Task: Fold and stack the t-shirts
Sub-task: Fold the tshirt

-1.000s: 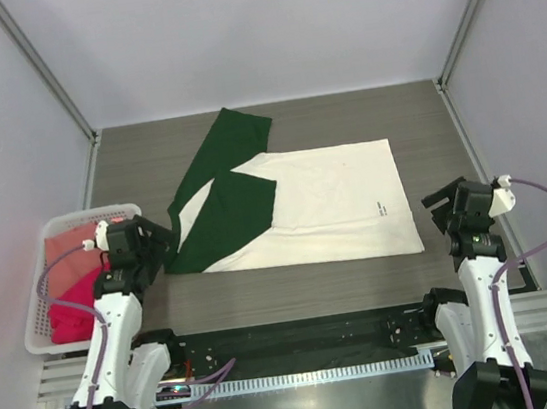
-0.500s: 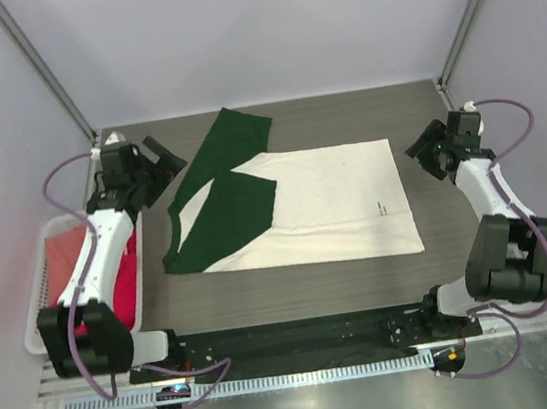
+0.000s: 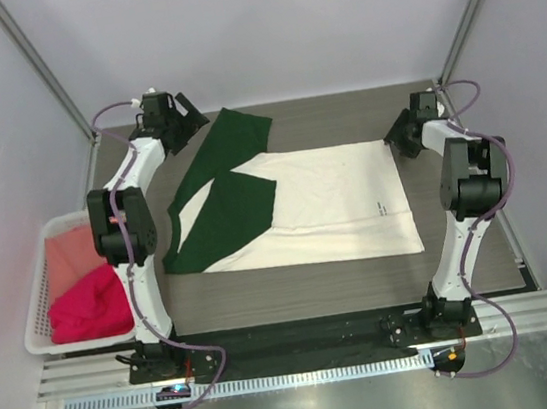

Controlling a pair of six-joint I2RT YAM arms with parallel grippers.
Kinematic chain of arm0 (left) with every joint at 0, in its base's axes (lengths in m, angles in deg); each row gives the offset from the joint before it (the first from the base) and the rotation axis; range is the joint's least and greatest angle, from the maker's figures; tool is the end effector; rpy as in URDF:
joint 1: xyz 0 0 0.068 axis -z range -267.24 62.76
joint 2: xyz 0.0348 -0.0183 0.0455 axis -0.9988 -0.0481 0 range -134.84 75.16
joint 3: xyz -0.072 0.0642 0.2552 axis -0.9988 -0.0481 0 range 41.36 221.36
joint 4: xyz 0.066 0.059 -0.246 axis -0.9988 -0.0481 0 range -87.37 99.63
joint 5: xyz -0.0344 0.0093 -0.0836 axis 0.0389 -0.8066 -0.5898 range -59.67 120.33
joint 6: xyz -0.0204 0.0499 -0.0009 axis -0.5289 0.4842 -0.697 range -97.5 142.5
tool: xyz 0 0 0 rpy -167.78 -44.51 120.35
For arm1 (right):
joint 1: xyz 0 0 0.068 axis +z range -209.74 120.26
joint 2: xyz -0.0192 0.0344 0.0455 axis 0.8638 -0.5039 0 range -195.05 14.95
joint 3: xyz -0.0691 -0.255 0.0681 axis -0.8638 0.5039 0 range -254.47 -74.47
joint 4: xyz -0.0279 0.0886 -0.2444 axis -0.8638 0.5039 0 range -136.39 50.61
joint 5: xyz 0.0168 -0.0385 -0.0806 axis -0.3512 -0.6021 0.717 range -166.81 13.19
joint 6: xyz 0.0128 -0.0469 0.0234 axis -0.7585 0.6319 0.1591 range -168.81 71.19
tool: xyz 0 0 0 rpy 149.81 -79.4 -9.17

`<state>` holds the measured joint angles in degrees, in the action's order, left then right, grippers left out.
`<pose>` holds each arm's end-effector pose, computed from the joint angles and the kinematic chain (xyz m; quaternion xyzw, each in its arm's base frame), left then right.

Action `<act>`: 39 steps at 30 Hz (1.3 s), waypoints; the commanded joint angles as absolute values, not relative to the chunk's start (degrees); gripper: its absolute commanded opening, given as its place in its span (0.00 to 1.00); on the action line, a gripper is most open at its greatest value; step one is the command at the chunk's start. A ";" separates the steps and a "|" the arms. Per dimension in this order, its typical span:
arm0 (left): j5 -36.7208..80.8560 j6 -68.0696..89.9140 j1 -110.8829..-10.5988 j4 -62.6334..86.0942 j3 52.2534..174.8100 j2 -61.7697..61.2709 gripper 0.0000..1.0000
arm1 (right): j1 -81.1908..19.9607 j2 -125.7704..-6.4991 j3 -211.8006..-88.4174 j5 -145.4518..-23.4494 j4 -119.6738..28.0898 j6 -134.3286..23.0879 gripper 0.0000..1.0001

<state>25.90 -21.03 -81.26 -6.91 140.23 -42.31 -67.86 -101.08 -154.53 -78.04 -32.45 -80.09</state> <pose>0.4796 -0.0531 0.2634 -0.2686 0.8455 -0.2239 0.4036 0.4357 -0.0614 0.1715 0.3132 0.8856 0.0787 0.3337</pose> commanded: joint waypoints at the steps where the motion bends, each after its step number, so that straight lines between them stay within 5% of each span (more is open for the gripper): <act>1: 27.34 -18.63 -81.35 -4.96 149.10 -50.83 0.96 | -66.25 -104.66 -161.29 -72.69 -32.77 -78.25 0.58; 10: 25.94 -17.05 -81.79 -14.36 182.41 -74.59 0.95 | -65.10 -112.50 -166.24 -75.13 -32.59 -77.90 0.56; 18: 24.00 -19.77 -83.20 -10.50 181.89 -79.08 0.91 | -64.14 -109.07 -162.63 -73.56 -33.29 -76.93 0.45; 21: 22.51 -21.26 -83.28 -13.30 186.63 -81.72 0.87 | -64.05 -109.33 -162.98 -73.91 -33.20 -76.58 0.19; 23: 21.37 -22.05 -83.29 -13.40 187.70 -83.75 0.85 | -64.05 -109.94 -163.59 -74.43 -33.03 -76.58 0.10; 39: 15.65 -24.34 -82.58 -10.32 184.97 -85.59 0.75 | -64.14 -107.66 -161.75 -73.29 -33.03 -77.02 0.01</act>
<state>18.25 -23.47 -83.19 -9.33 185.89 -83.14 -64.56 -110.02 -163.36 -74.39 -35.45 -77.43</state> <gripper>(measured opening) 0.760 0.023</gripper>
